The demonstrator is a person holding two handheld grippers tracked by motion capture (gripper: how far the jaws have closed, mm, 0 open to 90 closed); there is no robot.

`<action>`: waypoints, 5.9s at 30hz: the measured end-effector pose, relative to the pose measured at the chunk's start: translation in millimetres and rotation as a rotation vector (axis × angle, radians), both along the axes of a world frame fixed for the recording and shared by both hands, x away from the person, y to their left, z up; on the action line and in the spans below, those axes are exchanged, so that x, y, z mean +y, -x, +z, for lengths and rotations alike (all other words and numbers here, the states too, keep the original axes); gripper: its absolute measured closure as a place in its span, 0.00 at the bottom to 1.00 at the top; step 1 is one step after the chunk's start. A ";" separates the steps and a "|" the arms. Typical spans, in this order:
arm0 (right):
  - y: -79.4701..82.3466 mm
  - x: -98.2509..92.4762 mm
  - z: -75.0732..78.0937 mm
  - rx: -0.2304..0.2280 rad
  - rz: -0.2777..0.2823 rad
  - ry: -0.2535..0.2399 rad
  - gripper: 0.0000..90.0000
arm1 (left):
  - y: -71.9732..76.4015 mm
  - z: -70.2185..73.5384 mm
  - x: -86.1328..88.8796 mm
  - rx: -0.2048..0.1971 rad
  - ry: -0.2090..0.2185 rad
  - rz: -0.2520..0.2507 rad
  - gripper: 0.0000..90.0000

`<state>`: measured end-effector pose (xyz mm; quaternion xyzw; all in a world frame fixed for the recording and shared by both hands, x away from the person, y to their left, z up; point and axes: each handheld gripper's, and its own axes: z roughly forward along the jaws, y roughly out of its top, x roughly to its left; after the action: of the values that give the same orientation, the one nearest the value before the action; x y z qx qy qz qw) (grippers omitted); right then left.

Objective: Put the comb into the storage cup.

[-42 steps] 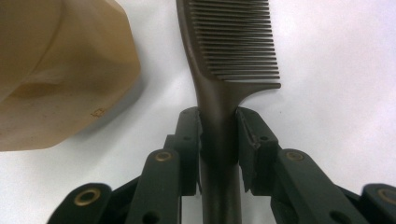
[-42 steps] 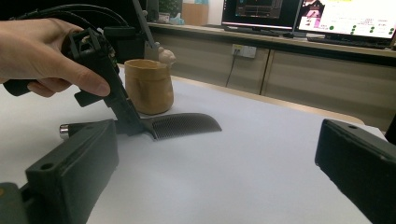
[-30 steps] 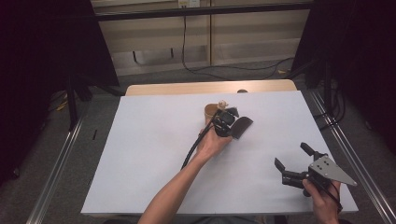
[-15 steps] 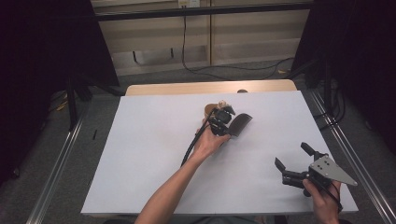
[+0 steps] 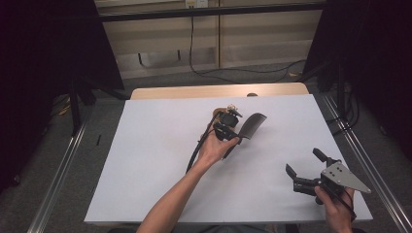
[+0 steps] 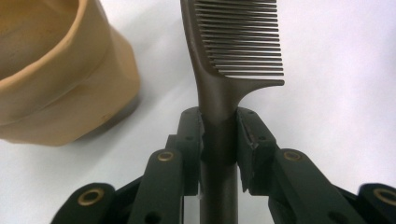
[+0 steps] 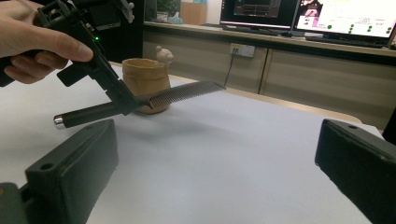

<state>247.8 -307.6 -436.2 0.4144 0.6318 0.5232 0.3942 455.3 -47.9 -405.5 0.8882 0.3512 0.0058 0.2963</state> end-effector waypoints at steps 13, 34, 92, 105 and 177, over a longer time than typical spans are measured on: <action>-0.3 0.1 -0.2 -0.001 -0.003 -0.002 0.00 | 12.5 13.0 18.0 -0.085 0.085 -0.018 0.81; -0.4 0.2 -0.2 0.000 -0.003 -0.004 0.00 | 20.9 35.2 52.2 -0.253 0.228 -0.048 0.81; -0.3 0.1 0.1 -0.001 -0.004 -0.005 0.00 | 16.7 52.0 92.5 -0.594 0.530 0.065 0.81; -0.6 -0.4 0.1 -0.004 0.000 -0.007 0.00 | 4.2 71.4 90.6 -0.624 0.525 0.082 0.81; -1.2 -0.9 -0.3 0.006 0.015 -0.037 0.00 | -54.0 42.5 56.8 -0.615 0.536 0.154 0.81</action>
<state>249.0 -308.5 -436.4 0.4183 0.6262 0.5367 0.3805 509.3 8.9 -363.0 0.7075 0.3008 0.2012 0.6070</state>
